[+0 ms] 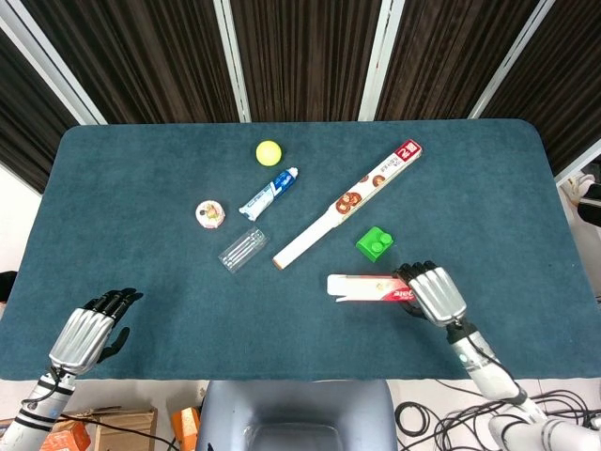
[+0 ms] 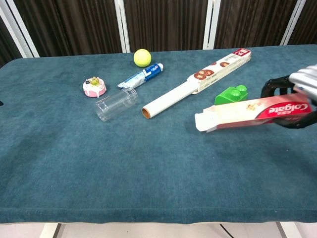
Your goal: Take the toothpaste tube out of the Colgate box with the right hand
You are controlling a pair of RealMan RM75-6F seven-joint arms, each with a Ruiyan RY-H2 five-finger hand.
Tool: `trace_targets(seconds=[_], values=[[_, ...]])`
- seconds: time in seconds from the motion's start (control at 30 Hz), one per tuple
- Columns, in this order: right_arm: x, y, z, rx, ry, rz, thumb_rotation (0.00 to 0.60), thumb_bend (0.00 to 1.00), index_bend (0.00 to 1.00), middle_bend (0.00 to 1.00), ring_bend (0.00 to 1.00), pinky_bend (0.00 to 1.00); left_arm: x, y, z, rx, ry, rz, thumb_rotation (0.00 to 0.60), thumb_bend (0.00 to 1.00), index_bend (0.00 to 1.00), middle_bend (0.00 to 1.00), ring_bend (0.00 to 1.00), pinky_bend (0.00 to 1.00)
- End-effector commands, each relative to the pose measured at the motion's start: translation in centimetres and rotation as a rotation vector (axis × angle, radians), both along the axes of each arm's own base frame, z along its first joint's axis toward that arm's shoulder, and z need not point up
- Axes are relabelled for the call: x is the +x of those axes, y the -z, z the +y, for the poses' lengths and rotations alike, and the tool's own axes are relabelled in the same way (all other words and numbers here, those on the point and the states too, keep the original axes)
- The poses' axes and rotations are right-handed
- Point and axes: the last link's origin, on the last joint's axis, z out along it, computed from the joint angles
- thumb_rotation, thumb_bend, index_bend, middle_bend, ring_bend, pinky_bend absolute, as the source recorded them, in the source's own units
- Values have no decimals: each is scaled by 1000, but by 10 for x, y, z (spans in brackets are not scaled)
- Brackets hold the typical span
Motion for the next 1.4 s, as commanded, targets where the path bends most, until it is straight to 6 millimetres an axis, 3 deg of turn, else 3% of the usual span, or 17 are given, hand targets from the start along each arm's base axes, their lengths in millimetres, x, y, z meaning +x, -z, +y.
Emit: trace_targets(seconds=[0.03, 0.17, 0.4, 0.63, 1.07, 1.23, 1.4], values=[[-11, -24, 11, -60, -107, 128, 600, 296, 519, 439, 464, 563, 0, 0, 0, 2, 2, -1, 600, 456, 220, 207, 219, 460], [-18, -42, 14, -159, -216, 275, 600, 296, 513, 438, 463, 563, 1, 1, 0, 0, 3, 1, 600, 456, 220, 207, 218, 460], [-28, -57, 17, -272, -325, 455, 600, 296, 517, 438, 450, 558, 2, 2, 0, -4, 5, 7, 600, 456, 221, 206, 219, 460], [-30, -69, 21, -298, -318, 411, 600, 296, 512, 438, 439, 544, 2, 3, 0, -4, 4, 11, 600, 456, 220, 207, 219, 460], [-31, -124, 29, -416, -199, 246, 600, 296, 489, 438, 418, 529, 3, 5, 0, -8, 7, 18, 600, 456, 220, 206, 219, 460], [-25, -108, 43, -258, -132, 37, 600, 297, 484, 438, 418, 529, 3, 6, -1, -11, 10, 22, 600, 455, 219, 207, 218, 461], [-24, -65, 62, 80, 37, -262, 600, 297, 470, 438, 417, 522, 4, 6, -1, -15, 9, 25, 600, 456, 220, 206, 219, 460]])
